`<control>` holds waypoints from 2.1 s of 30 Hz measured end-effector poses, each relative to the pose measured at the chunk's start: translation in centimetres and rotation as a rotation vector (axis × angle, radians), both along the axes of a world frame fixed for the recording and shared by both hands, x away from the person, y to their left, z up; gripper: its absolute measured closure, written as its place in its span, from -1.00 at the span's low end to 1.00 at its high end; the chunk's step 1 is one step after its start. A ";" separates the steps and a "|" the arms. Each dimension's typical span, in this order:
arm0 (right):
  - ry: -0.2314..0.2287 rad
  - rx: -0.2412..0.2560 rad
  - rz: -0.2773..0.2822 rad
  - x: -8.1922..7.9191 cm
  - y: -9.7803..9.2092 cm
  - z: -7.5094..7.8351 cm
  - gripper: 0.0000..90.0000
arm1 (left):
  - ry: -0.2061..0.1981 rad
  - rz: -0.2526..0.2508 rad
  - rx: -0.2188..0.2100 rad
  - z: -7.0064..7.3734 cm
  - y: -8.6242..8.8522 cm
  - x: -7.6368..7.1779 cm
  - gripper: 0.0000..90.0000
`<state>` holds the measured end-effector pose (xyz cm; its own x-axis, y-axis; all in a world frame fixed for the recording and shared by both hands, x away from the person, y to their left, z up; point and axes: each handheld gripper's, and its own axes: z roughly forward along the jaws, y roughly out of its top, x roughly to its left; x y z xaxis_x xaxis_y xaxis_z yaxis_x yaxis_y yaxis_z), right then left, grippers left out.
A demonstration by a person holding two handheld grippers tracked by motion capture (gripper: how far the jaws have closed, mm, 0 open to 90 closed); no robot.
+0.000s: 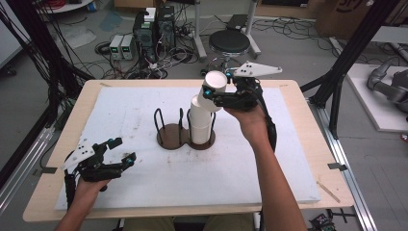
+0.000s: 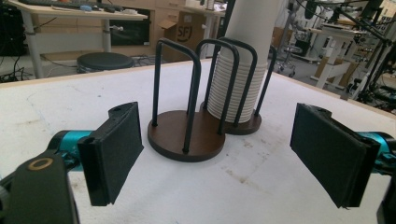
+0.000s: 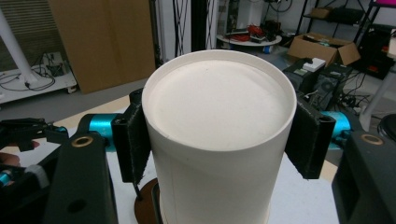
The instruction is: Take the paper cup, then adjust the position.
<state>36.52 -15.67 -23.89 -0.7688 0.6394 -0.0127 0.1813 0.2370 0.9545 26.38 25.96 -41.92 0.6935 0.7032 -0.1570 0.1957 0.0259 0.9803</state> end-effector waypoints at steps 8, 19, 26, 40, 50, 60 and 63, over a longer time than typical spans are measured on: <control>-0.020 -0.041 0.000 -2.3 -1.5 -0.5 -0.25 | -0.002 -0.016 0.002 0.0 -0.2 -0.2 -0.63; 0.011 -0.062 0.023 -5.2 -4.3 -3.9 -0.25 | -0.012 -0.055 -0.004 -0.2 -0.6 -0.4 -0.63; 0.043 -0.065 0.050 -5.7 -4.3 -6.2 -0.25 | -0.024 -0.072 0.003 -0.2 -0.9 -0.6 -0.63; 0.067 -0.062 0.076 -6.0 -3.8 -8.4 -0.25 | -0.023 -0.105 0.007 -0.2 -1.6 -0.4 -0.63; 0.075 -0.062 0.089 -6.3 -3.6 -9.1 -0.25 | -0.024 -0.156 0.005 -0.3 -2.0 -0.3 -0.63; 0.077 -0.062 0.134 -6.9 -2.7 -9.5 -0.25 | -0.052 -0.206 0.005 -0.3 -3.0 -0.8 -0.63; 0.078 -0.062 0.149 -7.1 -2.4 -9.7 -0.25 | -0.065 -0.214 0.010 -0.3 -3.2 -0.9 -0.63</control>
